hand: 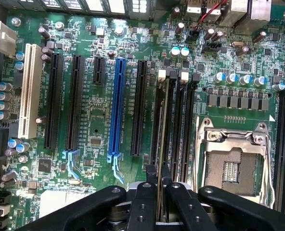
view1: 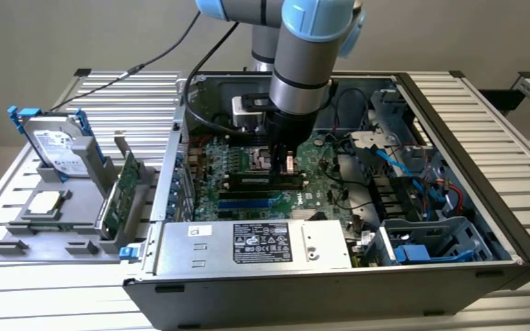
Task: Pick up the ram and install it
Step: 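Insert the ram into the slot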
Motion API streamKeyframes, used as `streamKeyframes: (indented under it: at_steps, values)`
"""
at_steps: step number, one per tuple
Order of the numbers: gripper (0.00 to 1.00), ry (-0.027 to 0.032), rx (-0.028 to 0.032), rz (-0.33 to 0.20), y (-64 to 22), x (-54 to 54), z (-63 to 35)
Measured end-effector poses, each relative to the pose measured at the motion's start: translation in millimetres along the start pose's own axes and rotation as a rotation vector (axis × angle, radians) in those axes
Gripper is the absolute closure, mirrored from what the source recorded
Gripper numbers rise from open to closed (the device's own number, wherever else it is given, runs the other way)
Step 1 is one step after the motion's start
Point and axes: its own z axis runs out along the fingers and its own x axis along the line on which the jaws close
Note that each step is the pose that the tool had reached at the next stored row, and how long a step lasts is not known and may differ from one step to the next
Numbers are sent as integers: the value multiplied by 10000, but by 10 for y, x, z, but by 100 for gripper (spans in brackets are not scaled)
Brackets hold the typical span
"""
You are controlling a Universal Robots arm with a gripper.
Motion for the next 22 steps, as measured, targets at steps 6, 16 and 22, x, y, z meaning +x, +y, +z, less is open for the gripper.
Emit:
streamKeyframes:
  at_steps: [6,16,22]
  values:
    - [85,52,-41,-68,0,0,-1]
    - [85,87,-50,-150,0,0,0]
    - [85,87,-50,-151,-2,-9,7]
